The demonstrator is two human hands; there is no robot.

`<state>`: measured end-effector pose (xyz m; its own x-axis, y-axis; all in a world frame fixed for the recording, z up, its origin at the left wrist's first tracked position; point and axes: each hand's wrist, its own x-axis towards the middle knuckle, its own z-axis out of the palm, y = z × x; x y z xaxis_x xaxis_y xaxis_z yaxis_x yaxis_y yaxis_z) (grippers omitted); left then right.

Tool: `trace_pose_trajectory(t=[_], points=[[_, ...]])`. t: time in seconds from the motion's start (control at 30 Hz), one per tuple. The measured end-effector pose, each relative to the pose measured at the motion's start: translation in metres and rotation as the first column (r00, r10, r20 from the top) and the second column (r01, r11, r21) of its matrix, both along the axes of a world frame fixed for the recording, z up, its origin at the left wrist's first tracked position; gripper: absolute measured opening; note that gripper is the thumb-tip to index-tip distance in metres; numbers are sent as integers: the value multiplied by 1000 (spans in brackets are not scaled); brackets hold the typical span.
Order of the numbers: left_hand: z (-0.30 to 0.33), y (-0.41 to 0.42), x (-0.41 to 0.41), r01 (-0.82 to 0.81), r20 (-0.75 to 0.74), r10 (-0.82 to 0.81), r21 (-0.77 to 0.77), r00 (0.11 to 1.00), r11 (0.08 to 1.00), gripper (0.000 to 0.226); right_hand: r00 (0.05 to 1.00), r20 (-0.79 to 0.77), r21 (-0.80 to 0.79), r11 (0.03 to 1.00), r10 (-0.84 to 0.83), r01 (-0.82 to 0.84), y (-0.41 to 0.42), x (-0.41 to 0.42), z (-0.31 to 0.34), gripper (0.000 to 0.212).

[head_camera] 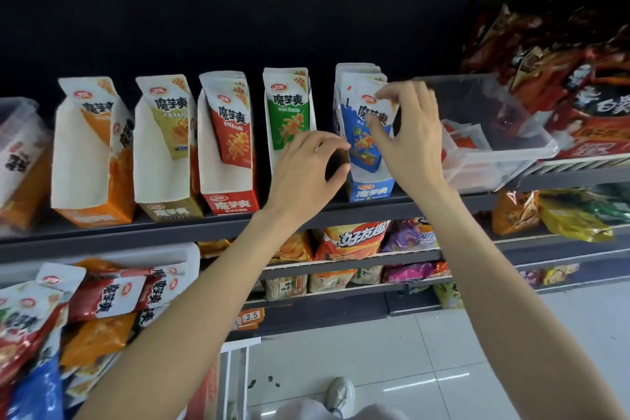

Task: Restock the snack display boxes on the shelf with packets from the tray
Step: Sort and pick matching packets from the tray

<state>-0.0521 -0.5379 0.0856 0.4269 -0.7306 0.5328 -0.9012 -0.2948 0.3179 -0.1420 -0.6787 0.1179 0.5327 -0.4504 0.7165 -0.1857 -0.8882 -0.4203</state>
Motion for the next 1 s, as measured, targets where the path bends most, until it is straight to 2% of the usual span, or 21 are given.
trace_pose_trajectory(t=[0.07, 0.17, 0.23, 0.3, 0.4, 0.47, 0.57, 0.63, 0.73, 0.83, 0.93, 1.0], points=[[3, 20, -4, -8, -23, 5, -160, 1000, 987, 23, 993, 25, 50, 992, 115, -116, 33, -11, -3, 19], [3, 67, -7, -30, -54, 10, -389, 998, 921, 18, 962, 44, 122, 954, 269, -273, 86, -18, -13, 15], [-4, 108, -5, -68, -57, 47, -469, 997, 881, 19, 941, 17, 161, 928, 339, -337, 121, -17, -25, 15], [-15, 154, -2, -134, -96, 101, -478, 990, 868, 22, 911, -32, 192, 897, 412, -399, 155, -11, -40, 20], [-35, 223, 5, -299, -217, 234, -350, 948, 888, 24, 822, -148, 242, 826, 550, -509, 203, 8, -60, 24], [-49, 265, 15, -403, -275, 356, -138, 893, 905, 26, 740, -275, 281, 787, 614, -549, 233, 26, -72, 22], [-77, 316, 31, -496, -192, 536, 222, 822, 839, 26, 584, -494, 294, 756, 644, -584, 270, 56, -93, 26], [-96, 341, 37, -504, -176, 591, 368, 787, 781, 34, 487, -604, 280, 740, 631, -612, 291, 76, -106, 31], [-111, 359, 41, -490, -178, 610, 444, 772, 750, 40, 379, -769, 158, 728, 515, -667, 312, 103, -128, 50], [-114, 364, 48, -470, -153, 586, 453, 796, 758, 43, 350, -846, 53, 716, 402, -696, 322, 125, -146, 62], [-114, 366, 55, -429, -157, 546, 459, 823, 778, 50, 362, -841, 16, 689, 402, -725, 321, 138, -150, 39], [-114, 365, 60, -413, -145, 524, 458, 839, 787, 52, 441, -760, -23, 658, 477, -752, 316, 138, -143, 23]])
